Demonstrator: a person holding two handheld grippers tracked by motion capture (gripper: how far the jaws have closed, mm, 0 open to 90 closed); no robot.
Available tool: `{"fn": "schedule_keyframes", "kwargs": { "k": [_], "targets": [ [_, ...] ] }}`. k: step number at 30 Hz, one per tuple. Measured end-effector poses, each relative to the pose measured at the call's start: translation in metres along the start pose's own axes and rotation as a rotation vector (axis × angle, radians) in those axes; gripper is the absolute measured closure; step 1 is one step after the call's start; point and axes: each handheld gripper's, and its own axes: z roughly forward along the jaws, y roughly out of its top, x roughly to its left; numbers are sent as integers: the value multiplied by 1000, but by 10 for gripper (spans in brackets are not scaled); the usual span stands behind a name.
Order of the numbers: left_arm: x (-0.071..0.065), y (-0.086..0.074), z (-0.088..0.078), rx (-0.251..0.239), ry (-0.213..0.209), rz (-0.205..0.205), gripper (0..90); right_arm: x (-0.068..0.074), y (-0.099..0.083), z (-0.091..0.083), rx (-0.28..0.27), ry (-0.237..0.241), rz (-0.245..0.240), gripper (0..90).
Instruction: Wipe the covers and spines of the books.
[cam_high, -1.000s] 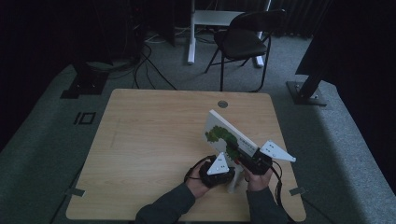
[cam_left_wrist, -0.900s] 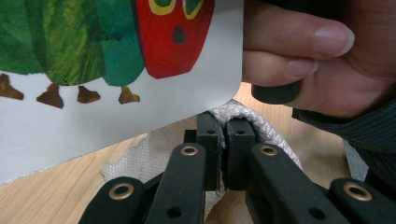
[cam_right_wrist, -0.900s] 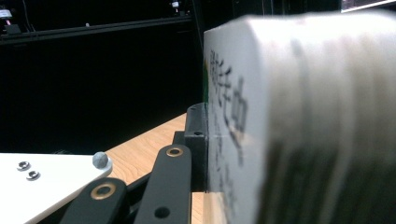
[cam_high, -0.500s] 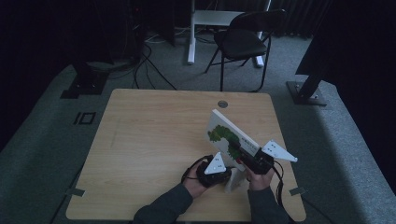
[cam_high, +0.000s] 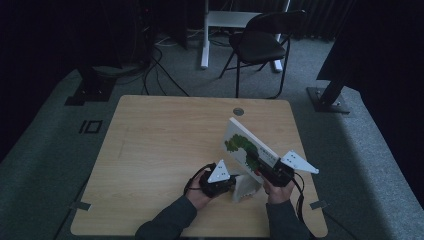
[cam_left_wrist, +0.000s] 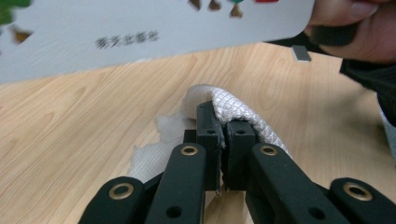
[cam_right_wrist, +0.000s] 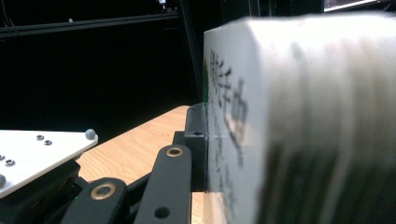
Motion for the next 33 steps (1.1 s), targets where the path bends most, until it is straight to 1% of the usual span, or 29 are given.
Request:
{"fn": "schedule_keyframes", "kwargs": {
  "k": [11, 19, 22, 23, 24, 26, 28, 29, 30, 33],
  "targets": [
    [9, -8, -7, 18, 31, -17, 878, -3, -2, -2, 4, -17, -5, 779],
    [19, -18, -17, 16, 70, -51, 877, -5, -4, -3, 10, -32, -12, 779],
    [24, -23, -23, 20, 89, -60, 877, -6, -5, -4, 9, -36, -12, 779],
    [24, -23, -23, 20, 89, -60, 877, -6, -5, -4, 9, -36, -12, 779],
    [28, -27, -27, 23, 105, -70, 877, -6, -5, -4, 8, -37, -12, 779],
    [32, -32, -32, 26, 123, -84, 876, -7, -5, -5, 9, -44, -13, 779],
    [37, -36, -39, 22, 141, -107, 874, -7, -5, -5, 9, -45, -14, 779],
    [37, -36, -39, 22, 141, -107, 874, -7, -5, -5, 9, -45, -14, 779],
    [42, -41, -46, 20, 162, -120, 874, -8, -5, -5, 9, -45, -14, 779],
    [51, -49, -58, 19, 202, -148, 873, -8, -6, -6, 13, -49, -14, 779]
  ]
}}
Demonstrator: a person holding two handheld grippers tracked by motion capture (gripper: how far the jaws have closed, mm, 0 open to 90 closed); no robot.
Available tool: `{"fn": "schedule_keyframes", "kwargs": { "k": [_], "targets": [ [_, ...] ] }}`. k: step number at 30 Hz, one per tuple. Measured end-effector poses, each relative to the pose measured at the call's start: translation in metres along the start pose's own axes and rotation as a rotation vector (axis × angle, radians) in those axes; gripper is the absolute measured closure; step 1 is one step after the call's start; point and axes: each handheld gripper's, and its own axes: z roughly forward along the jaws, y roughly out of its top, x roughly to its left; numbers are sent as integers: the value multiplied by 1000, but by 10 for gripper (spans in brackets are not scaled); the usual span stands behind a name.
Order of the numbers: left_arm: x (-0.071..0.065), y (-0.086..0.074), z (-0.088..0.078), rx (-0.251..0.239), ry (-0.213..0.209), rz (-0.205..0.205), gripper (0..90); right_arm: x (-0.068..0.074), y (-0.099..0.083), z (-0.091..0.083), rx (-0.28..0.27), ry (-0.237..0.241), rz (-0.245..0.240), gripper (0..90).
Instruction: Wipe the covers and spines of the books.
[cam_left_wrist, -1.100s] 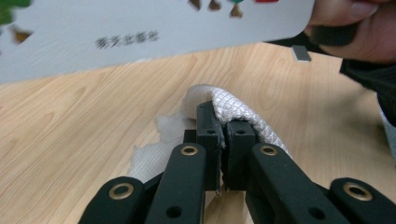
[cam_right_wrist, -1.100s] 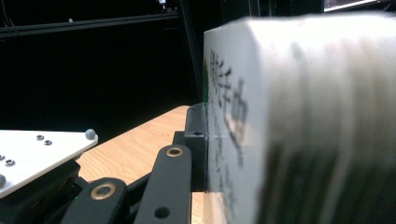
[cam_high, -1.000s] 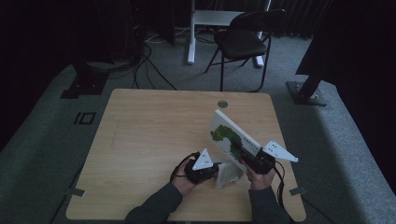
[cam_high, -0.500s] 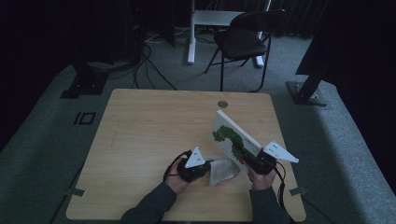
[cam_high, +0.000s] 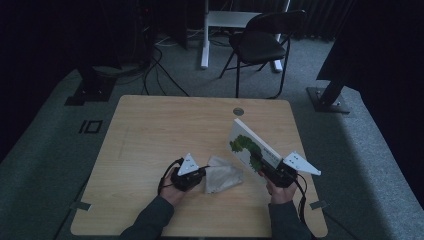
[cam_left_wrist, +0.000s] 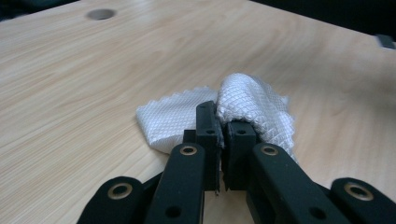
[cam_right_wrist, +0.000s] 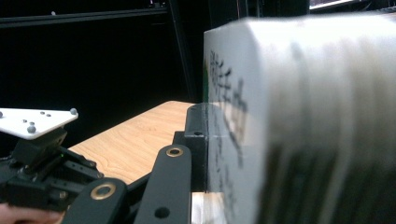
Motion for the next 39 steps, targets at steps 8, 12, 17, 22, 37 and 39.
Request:
{"fn": "schedule_keyframes", "kwargs": {
  "k": [8, 12, 17, 22, 37, 39],
  "targets": [
    [25, -18, -25, -12, 80, -77, 868, -1, -2, 0, 11, -13, -7, 779],
    [34, -26, -36, -20, 122, -124, 858, -1, -3, -1, 16, -19, -7, 779],
    [46, -34, -47, -20, 175, -169, 852, -3, -4, -1, 18, -27, -9, 779],
    [52, -41, -56, -5, 194, -206, 674, -4, -5, -3, 19, -39, -14, 779],
    [61, -51, -79, -17, 215, -274, 484, -8, -9, -3, 33, -78, -30, 779],
    [61, -53, -80, -10, 218, -274, 470, -9, -10, -3, 32, -82, -30, 779]
  ]
}}
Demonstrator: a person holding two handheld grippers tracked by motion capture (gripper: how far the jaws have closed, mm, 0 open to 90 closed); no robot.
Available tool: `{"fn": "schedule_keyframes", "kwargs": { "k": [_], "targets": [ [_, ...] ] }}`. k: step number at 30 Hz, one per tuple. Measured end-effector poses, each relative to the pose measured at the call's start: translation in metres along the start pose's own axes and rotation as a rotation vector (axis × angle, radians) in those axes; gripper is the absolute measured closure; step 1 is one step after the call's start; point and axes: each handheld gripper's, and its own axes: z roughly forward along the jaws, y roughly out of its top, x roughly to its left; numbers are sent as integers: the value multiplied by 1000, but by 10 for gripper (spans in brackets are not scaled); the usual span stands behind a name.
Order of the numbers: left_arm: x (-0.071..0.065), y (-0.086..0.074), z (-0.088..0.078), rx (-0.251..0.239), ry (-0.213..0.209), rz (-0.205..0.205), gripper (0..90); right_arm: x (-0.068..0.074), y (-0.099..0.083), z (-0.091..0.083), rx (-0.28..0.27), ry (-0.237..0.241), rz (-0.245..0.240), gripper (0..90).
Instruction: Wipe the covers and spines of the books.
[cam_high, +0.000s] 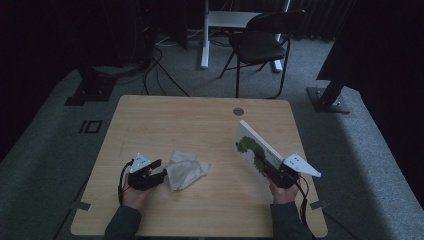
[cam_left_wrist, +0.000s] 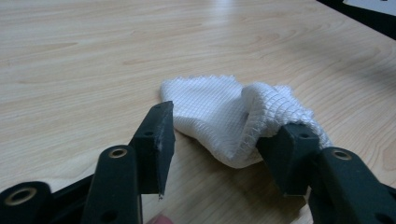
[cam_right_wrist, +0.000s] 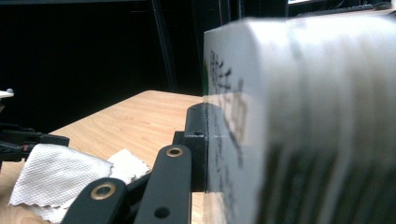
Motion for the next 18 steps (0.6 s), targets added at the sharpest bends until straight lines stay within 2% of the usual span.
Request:
{"fn": "schedule_keyframes", "kwargs": {
  "k": [4, 8, 12, 13, 18],
  "targets": [
    [-1, 1, -1, 0, -6, 6, 410, 0, -1, 0, 6, -10, -6, 779],
    [-4, 3, -1, 4, -17, -1, 310, -1, -2, 1, 7, -14, -12, 779],
    [-4, 4, -2, -7, -21, -5, 281, -1, -3, 1, 10, -24, -19, 779],
    [-3, 5, -3, 0, -44, -5, 282, -1, -4, 1, 12, -25, -19, 779],
    [-3, 5, -5, -7, -62, 1, 285, -1, -5, 2, 15, -32, -24, 779]
  ]
}}
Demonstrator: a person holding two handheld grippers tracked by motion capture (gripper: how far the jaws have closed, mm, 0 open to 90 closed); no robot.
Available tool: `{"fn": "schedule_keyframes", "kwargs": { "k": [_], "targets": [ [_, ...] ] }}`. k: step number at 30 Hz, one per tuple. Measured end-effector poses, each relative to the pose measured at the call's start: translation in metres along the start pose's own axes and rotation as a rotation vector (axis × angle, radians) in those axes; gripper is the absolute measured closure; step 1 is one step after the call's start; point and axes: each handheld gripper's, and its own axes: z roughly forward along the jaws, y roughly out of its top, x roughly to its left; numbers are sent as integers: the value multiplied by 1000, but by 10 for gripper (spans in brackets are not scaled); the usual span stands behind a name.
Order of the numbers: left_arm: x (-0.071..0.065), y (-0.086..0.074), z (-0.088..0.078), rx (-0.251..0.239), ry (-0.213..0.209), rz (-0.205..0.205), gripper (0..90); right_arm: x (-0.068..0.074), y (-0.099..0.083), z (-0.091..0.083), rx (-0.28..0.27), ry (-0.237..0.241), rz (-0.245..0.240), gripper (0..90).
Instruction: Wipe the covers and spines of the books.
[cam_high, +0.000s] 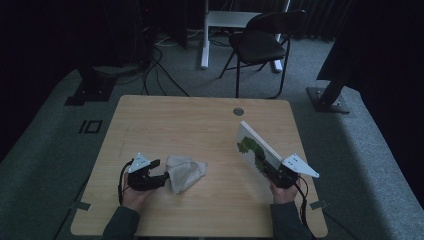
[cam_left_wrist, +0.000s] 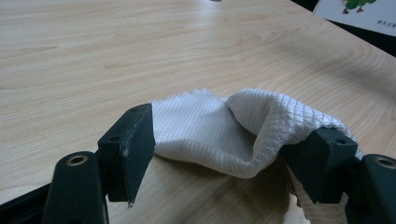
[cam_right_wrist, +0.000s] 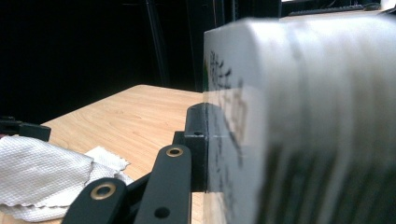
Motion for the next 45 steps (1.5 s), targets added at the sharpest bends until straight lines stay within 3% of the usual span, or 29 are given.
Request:
{"fn": "schedule_keyframes", "kwargs": {
  "k": [20, 45],
  "targets": [
    [-2, -2, 3, -7, 10, 3, 286, -2, -13, 6, 24, -72, -38, 779],
    [-4, -3, 5, -3, 16, 12, 286, -10, -26, 11, 40, -142, -27, 778]
  ]
}}
